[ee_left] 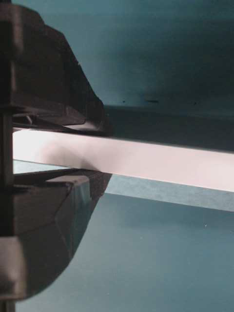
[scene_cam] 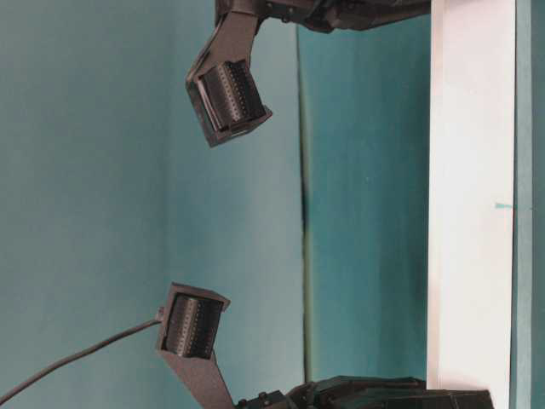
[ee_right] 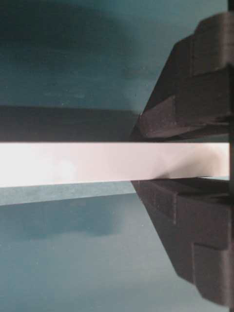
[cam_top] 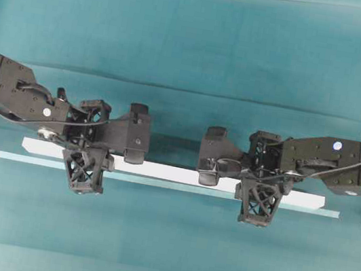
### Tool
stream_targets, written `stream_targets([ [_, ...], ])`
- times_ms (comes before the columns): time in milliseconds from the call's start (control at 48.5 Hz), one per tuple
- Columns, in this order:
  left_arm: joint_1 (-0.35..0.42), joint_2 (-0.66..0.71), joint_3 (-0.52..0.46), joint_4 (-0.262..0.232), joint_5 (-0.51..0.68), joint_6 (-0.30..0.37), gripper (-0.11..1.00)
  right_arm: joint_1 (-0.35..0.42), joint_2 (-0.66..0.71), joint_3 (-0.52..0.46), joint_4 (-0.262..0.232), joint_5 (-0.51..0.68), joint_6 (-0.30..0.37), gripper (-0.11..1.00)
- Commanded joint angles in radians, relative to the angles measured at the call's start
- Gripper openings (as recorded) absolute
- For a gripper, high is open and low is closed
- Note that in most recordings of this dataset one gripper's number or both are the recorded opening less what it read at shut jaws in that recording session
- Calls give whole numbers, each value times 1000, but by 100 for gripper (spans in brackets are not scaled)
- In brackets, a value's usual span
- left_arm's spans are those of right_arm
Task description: Lift a wooden board with both hands.
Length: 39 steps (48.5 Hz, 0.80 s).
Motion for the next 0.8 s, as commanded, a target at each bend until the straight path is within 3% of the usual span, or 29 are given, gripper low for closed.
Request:
stream_targets([
  [0,5,-3,6,0,0,-20,17,-21,11,-3,-11,-6,-11,22],
  [83,3,-5,6,0,-2,-18,17,-26,11,-3,-11,-6,-6,37],
  [206,3,-5,6,0,-2,-20,18,-32,11,-5,-11,-6,-5,72],
  [268,3,-8,6,0,-3,-23,28,-31,11,-6,-11,-5,-6,84],
  [413,-8,-15,2,0,-9,-17,70,-28,9,-9,-9,0,-9,87],
  [516,-9,-15,2,0,-9,-18,93,-28,5,-14,-11,6,-14,88],
  [578,-11,-15,0,0,-9,-17,99,-28,-2,-20,-11,8,-14,90],
  [784,-11,-43,-12,0,5,-14,100,-26,-49,-37,-9,9,-14,92],
])
